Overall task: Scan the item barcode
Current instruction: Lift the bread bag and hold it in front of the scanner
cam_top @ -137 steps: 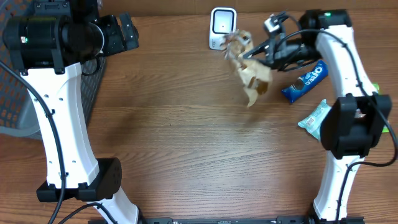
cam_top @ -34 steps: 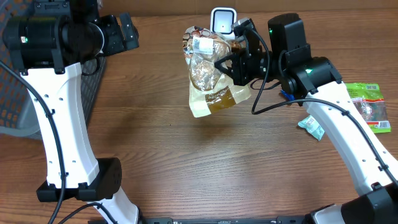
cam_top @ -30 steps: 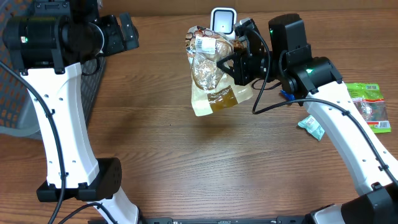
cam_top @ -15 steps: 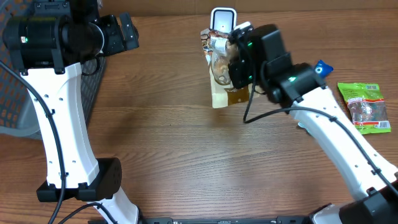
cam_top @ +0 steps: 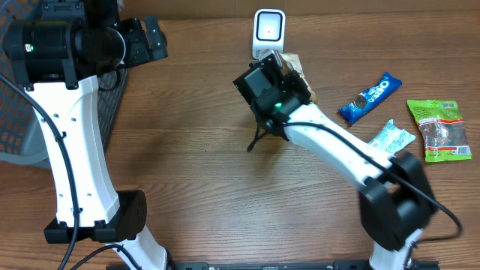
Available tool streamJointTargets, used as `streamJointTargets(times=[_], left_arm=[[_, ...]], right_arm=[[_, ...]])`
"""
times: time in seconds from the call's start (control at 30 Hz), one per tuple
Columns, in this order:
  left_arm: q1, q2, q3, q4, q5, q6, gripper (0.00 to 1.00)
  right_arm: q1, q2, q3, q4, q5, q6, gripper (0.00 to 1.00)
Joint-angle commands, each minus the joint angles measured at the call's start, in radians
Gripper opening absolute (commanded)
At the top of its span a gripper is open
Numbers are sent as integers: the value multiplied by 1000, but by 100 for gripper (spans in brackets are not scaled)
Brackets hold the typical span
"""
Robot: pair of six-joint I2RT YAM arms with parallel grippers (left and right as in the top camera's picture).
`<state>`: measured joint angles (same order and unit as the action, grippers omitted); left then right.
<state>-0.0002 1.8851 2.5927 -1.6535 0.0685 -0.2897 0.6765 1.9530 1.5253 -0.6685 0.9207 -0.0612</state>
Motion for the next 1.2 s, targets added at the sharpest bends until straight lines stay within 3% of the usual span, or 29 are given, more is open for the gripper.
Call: streamJointTargets(times=[0.0, 0.27, 0.47, 0.63, 0.83, 1.03, 1.17], left_arm=[[-7, -5, 13, 3, 3, -13, 100], [-7, -5, 13, 3, 3, -13, 100], [-7, -5, 13, 3, 3, -13, 100], [-7, -5, 13, 3, 3, -13, 100], [-7, -5, 13, 3, 3, -13, 100], [-7, -5, 13, 3, 3, -13, 100], [-7, -5, 13, 3, 2, -13, 100]], right_arm=[[-4, 37, 6, 126, 276, -97, 4], [-71, 63, 6, 743, 157, -657, 4], [-154, 85, 6, 896, -40, -855, 4], [-200, 164, 6, 1155, -70, -1075, 4], [-207, 271, 6, 1265, -197, -1209, 4], [-200, 390, 6, 1550, -242, -1351, 4], [-199, 420, 6, 1564, -272, -1387, 4]])
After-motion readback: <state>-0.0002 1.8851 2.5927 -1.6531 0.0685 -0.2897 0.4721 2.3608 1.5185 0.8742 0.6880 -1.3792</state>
